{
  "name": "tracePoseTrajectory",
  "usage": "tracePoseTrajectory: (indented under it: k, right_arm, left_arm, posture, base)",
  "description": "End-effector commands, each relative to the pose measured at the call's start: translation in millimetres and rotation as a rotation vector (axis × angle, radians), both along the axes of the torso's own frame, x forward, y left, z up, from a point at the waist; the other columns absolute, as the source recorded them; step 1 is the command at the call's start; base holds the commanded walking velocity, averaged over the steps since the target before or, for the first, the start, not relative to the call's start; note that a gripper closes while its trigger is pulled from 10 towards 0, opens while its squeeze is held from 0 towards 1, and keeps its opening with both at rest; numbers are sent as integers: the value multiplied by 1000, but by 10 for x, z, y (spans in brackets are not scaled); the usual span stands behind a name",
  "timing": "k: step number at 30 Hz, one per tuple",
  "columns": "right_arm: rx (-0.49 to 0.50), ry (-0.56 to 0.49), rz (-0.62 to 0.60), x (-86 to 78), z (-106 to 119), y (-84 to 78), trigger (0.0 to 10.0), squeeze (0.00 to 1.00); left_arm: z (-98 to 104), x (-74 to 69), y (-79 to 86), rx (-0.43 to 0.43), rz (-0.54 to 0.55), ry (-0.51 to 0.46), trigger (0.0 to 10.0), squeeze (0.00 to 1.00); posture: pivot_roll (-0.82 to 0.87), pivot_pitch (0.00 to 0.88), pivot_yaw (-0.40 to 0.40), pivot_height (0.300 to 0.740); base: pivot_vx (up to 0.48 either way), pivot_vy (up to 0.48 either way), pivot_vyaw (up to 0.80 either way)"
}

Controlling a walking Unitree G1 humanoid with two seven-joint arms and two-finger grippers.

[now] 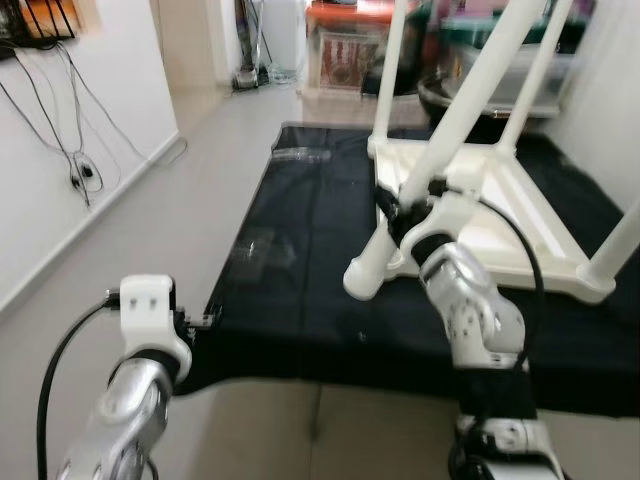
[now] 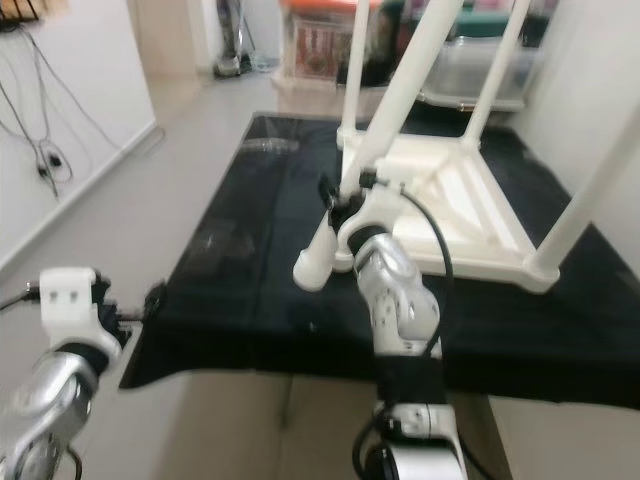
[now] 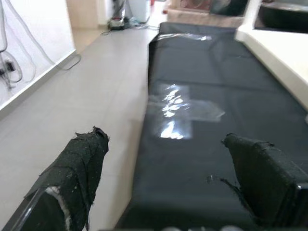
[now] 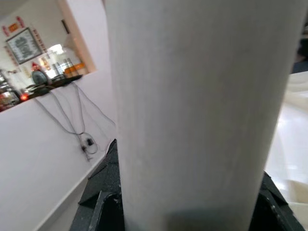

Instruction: Building children table

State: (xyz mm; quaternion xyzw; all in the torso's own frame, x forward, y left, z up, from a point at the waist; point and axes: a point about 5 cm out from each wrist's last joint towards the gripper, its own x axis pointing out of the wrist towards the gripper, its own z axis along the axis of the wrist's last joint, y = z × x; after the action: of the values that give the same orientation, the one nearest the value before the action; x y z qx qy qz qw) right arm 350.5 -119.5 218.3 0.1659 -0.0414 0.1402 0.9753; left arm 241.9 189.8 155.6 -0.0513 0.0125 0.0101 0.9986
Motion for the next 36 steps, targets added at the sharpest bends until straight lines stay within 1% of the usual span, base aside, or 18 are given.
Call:
tracePoseTrajectory:
  k: [1,2,8,13,14,16,17,18,19,20,21,22,23,29,30,33,36]
  right_arm:
    - [-5,-13,-39,11,15,-115,10000,0]
    - [-5,-13,-39,11,15,-115,10000,0]
    - [-43,-33,-30,22,34,-106,10000,0]
    - [-55,-40,-16,27,37,-90,10000,0]
    - [-71,-50,-1,26,42,-71,10000,0]
    - [-107,-76,23,16,48,-30,10000,0]
    - [-107,-76,23,16,48,-30,10000,0]
    - [-132,-95,34,2,50,-2,10000,0]
    - [-132,-95,34,2,50,-2,10000,0]
    - [-143,-102,39,-6,48,12,10000,0]
    - [-148,-109,47,-18,44,33,10000,0]
    - [-148,-109,47,-18,44,33,10000,0]
    - [-155,-121,59,-35,41,65,10000,0]
    - [-158,-144,86,-56,50,121,10000,0]
    - [-185,-156,89,-56,61,134,10000,0]
    - [-213,-170,90,-52,67,148,10000,0]
    - [-210,-179,88,-39,79,163,10000,0]
  left_arm:
    - [-30,15,-30,-11,-20,3,10000,0]
    - [-30,15,-30,-11,-20,3,10000,0]
    - [-40,16,-47,3,-21,2,10000,0]
    - [-50,18,-61,18,-22,1,10000,0]
    - [-56,18,-67,37,-19,1,10000,0]
    - [-52,11,-61,130,16,-35,10000,0]
    - [-52,11,-61,130,16,-35,10000,0]
    - [-47,-1,-67,198,23,-61,10000,0]
    - [-47,-1,-67,198,23,-61,10000,0]
    - [-57,-10,-85,204,-2,-59,10000,0]
    - [-59,-17,-90,174,-10,-60,10000,0]
    - [-59,-17,-90,174,-10,-60,10000,0]
    - [-48,-20,-94,138,-15,-69,10000,0]
    - [-8,-6,-142,125,-38,-93,10000,0]
    - [1,-8,-158,121,-49,-97,10000,0]
    - [6,-13,-172,122,-54,-107,10000,0]
    - [3,-23,-177,128,-54,-117,10000,0]
  posture:
    - [18,0,-50,740]
    - [18,0,-50,740]
    - [18,0,-52,740]
    - [20,0,-55,740]
    - [20,0,-55,740]
    - [24,0,-53,740]
    - [24,0,-53,740]
    - [23,0,-53,740]
    - [23,0,-53,740]
    - [23,0,-53,740]
    - [24,0,-52,740]
    - [24,0,-52,740]
    - [23,0,-50,740]
    - [23,0,-50,740]
    - [25,0,-50,740]
    - [25,0,-50,740]
    - [29,0,-52,740]
  base:
    - [0,0,-800]
    - [0,0,-800]
    - [0,0,0]
    - [0,0,0]
    - [0,0,0]
    - [0,0,0]
    - [0,0,0]
    - [0,0,0]
    - [0,0,0]
    - [0,0,0]
    - [0,0,0]
    - [0,0,0]
    - [0,0,0]
    - [0,0,0]
    - [0,0,0]
    - [251,0,463]
    - [254,0,363]
